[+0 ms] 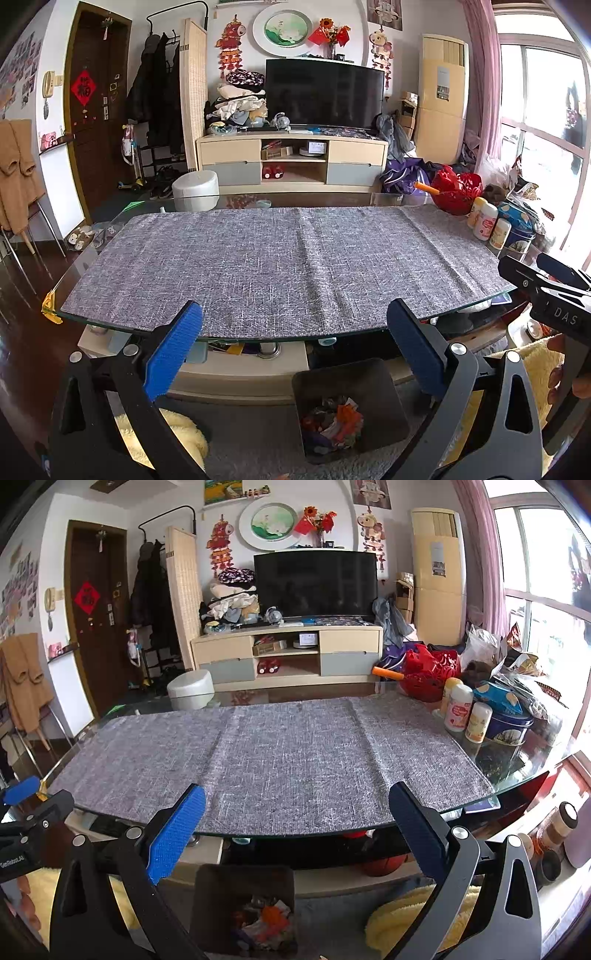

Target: Collect trash

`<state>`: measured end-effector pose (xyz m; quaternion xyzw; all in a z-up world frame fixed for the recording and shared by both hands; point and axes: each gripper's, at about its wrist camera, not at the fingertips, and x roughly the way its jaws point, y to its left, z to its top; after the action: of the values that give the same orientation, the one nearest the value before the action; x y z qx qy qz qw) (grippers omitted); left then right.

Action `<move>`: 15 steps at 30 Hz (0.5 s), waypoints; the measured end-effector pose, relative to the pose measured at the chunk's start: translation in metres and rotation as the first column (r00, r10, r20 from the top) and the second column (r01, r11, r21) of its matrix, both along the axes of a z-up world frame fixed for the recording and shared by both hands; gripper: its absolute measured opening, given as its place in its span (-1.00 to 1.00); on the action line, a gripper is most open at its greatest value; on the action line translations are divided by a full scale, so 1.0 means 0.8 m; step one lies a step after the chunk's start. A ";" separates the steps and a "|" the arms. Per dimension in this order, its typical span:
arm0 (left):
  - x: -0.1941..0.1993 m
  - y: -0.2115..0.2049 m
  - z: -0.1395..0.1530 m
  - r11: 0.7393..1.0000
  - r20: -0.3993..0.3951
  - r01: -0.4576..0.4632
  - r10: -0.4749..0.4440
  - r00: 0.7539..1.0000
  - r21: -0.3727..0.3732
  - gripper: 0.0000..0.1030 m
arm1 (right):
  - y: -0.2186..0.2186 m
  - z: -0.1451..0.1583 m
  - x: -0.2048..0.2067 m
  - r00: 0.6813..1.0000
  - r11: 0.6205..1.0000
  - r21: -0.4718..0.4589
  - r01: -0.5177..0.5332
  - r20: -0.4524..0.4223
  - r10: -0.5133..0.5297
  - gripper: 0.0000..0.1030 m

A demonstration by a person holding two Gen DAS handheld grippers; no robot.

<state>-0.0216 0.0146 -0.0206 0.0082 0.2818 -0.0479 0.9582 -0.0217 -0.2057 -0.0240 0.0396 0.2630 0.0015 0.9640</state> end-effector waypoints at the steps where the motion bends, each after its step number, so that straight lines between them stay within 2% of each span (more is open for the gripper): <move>1: 0.000 0.000 0.000 1.000 0.001 0.000 0.000 1.000 -0.001 0.84 | 0.001 0.000 0.000 1.000 1.000 0.000 0.000 0.001 0.000 0.94; 15: 0.001 -0.006 0.002 1.000 0.006 0.002 -0.002 1.000 -0.003 0.84 | -0.003 0.003 0.002 1.000 1.000 0.004 -0.001 -0.004 0.001 0.94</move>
<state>-0.0209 0.0098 -0.0187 0.0070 0.2786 -0.0491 0.9591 -0.0202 -0.2081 -0.0219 0.0414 0.2648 0.0022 0.9634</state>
